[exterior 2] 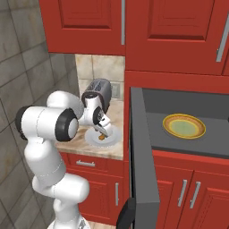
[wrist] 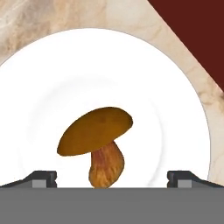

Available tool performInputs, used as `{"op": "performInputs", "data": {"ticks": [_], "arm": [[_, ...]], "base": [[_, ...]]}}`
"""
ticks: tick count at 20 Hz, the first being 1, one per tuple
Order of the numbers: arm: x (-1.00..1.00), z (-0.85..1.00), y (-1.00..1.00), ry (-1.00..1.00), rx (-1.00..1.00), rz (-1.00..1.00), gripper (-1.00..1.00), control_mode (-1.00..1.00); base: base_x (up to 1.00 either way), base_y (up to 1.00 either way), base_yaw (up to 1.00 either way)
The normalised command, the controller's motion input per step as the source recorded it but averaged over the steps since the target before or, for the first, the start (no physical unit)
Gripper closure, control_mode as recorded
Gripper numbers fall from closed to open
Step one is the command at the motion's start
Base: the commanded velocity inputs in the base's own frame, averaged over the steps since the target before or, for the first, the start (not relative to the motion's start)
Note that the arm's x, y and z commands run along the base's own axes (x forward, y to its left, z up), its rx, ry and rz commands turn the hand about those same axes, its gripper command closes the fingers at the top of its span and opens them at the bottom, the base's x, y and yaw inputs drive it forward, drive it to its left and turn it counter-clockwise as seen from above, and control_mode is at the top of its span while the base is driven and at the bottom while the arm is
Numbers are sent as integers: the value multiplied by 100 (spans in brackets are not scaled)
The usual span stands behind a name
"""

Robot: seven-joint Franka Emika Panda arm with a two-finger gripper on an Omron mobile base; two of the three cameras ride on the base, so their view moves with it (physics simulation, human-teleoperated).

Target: Pick the mushroom from the counter and place it in the microwave.

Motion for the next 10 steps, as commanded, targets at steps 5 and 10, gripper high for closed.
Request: {"op": "performInputs", "data": {"ticks": [5, 10], "arm": [[12, -22, 0, 0, 0, 0, -100, -100], [15, -28, 0, 2, 0, 0, -100, -100]], "base": [[0, 0, 0], [0, 0, 0]]}}
